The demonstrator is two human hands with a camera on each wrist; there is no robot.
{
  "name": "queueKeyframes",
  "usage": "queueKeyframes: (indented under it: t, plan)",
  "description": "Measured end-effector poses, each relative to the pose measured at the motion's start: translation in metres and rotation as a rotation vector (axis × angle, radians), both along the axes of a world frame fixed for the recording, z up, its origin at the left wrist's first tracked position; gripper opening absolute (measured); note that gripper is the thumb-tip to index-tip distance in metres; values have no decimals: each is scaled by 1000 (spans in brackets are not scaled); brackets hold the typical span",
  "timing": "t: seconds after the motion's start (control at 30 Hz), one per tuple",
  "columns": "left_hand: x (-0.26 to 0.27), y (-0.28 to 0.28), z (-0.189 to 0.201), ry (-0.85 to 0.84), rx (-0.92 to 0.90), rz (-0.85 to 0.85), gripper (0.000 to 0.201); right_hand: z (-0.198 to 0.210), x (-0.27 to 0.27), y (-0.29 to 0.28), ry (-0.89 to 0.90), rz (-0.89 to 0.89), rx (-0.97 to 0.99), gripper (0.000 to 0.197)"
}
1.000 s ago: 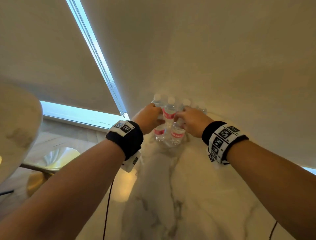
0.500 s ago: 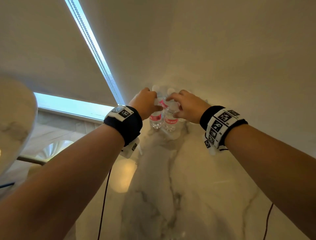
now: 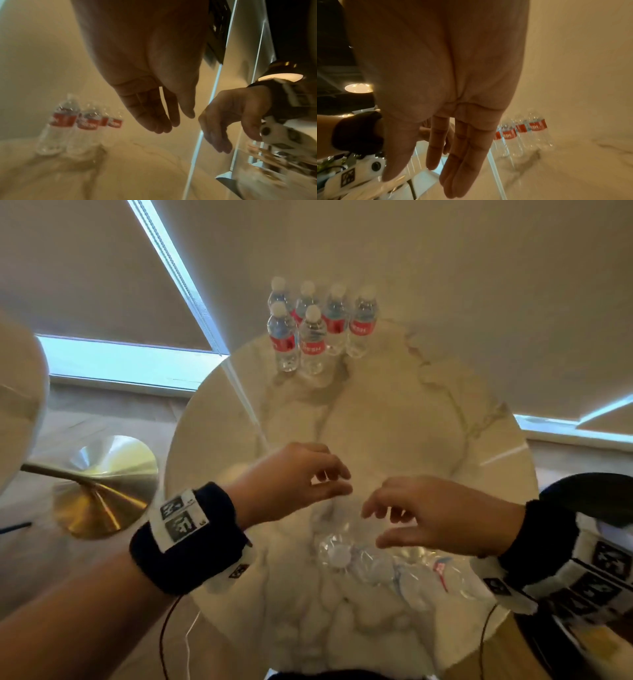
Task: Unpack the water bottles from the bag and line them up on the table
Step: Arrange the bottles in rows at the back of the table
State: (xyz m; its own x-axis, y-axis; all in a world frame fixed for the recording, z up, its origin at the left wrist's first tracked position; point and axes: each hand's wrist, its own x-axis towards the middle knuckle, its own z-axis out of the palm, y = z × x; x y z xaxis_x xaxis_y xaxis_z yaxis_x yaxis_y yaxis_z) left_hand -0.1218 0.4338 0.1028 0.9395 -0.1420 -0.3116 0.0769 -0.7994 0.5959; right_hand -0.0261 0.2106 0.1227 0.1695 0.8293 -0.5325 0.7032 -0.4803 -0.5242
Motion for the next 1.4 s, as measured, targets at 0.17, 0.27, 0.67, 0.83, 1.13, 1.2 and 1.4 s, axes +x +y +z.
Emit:
queueKeyframes:
  t: [0.17,0.27,0.67,0.83,1.13,1.2,1.4]
  plan:
    - [-54,-46,-17,160,102,-267,52,-30,-57,-41,-8,48,-66,54]
    - [-59,-54,-27,147,146,-298,41,-41,-72,-38,-79,18,3,35]
    - [131,21,-28,-8,241,-5,38,-42,105,60,-388,-390,8,30]
    - [204,57,-30,-78,277,77,36,-45,181,99,-419,-455,25,30]
    - [261,79,-48,-123,326,142,38,-51,241,137,-381,-552,124,29]
    - [269,81,-51,-133,349,144,38,-52,249,145,-385,-559,138,28]
    - [279,83,-60,-166,392,170,37,-58,259,154,-371,-575,153,34]
